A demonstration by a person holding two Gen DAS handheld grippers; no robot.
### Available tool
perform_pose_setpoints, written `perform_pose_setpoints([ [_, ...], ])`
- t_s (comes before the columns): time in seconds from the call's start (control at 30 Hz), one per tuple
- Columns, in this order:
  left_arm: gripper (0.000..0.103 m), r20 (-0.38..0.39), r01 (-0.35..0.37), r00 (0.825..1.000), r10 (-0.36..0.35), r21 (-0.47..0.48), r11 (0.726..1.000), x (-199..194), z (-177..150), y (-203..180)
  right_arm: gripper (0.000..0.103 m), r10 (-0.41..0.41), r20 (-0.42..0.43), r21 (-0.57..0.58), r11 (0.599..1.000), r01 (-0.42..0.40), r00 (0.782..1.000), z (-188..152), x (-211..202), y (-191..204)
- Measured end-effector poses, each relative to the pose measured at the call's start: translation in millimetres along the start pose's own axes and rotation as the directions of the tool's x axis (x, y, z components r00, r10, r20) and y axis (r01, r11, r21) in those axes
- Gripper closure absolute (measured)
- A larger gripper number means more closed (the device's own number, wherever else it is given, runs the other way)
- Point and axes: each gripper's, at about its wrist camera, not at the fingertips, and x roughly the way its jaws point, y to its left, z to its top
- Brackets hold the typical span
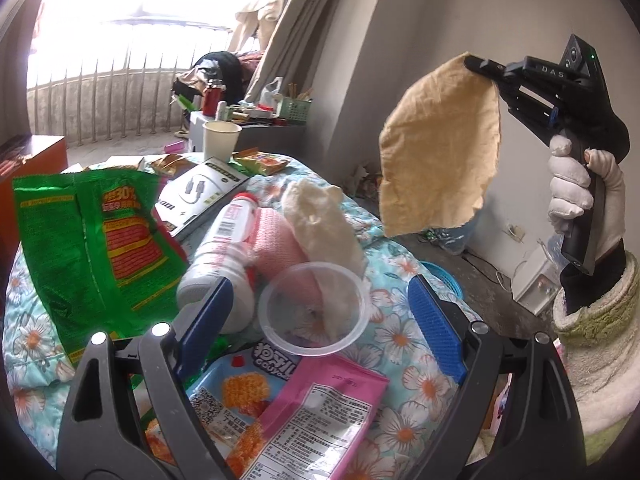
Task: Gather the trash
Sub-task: 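Lift the tan paper up off the pile with right tool, then close left tool on the clear plastic cup rim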
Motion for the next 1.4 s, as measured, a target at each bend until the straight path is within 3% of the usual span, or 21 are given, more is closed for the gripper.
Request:
perform_pose_setpoints([
  [0.2, 0.019, -0.025, -0.040, 0.999, 0.043, 0.114, 0.993, 12.2, -0.8, -25.2, 0.098, -0.053, -0.083, 0.068, 0.996, 0.059, 0.995, -42.4, -10.0, -29.7],
  [0.3, 0.028, -0.050, -0.075, 0.995, 0.086, 0.198, 0.977, 22.4, -5.1, -38.2, 0.098, -0.035, -0.136, 0.134, 0.990, 0.053, 0.990, -70.8, -7.5, -41.9],
  [0.5, 0.055, -0.133, -0.105, 0.979, 0.152, 0.305, 0.947, 48.0, -14.4, -50.1, 0.098, -0.006, -0.200, 0.270, 0.961, 0.061, 0.980, -117.9, -3.1, -62.7],
  [0.6, 0.074, -0.145, -0.107, 0.975, 0.166, 0.351, 0.930, 52.0, -15.7, -55.3, 0.098, 0.004, -0.213, 0.299, 0.952, 0.061, 0.977, -126.7, -5.3, -69.7],
  [0.73, 0.087, -0.164, -0.077, 0.976, 0.141, 0.346, 0.935, 47.4, -9.7, -57.4, 0.098, 0.004, -0.204, 0.306, 0.950, 0.060, 0.979, -128.2, -9.8, -73.3],
  [0.93, 0.088, -0.173, -0.091, 0.972, 0.160, 0.354, 0.931, 43.8, -5.2, -57.7, 0.098, 0.019, -0.187, 0.315, 0.948, 0.042, 0.982, -126.6, -15.4, -74.1],
  [1.0, 0.078, -0.203, -0.084, 0.965, 0.165, 0.358, 0.930, 47.9, -7.2, -56.7, 0.098, 0.021, -0.182, 0.314, 0.949, 0.038, 0.983, -126.4, -17.6, -73.6],
  [1.03, 0.068, -0.211, -0.083, 0.963, 0.169, 0.361, 0.929, 50.1, -8.6, -56.9, 0.098, 0.021, -0.180, 0.314, 0.949, 0.037, 0.983, -126.5, -18.7, -73.5],
  [1.17, 0.067, -0.244, -0.080, 0.954, 0.175, 0.356, 0.931, 61.1, -16.6, -55.8, 0.098, 0.020, -0.175, 0.320, 0.947, 0.038, 0.984, -126.9, -21.2, -74.8],
  [1.2, 0.068, -0.253, -0.086, 0.950, 0.184, 0.355, 0.931, 64.3, -18.6, -55.0, 0.098, 0.021, -0.176, 0.323, 0.946, 0.038, 0.984, -127.5, -21.4, -75.4],
  [1.27, 0.087, -0.245, -0.109, 0.946, 0.210, 0.370, 0.923, 66.6, -20.7, -54.6, 0.098, 0.022, -0.178, 0.325, 0.945, 0.038, 0.984, -128.7, -21.2, -75.6],
  [1.4, 0.098, -0.209, -0.124, 0.949, 0.235, 0.437, 0.891, 60.9, -23.0, -63.7, 0.098, 0.025, -0.177, 0.326, 0.945, 0.034, 0.984, -129.1, -22.1, -75.2],
])
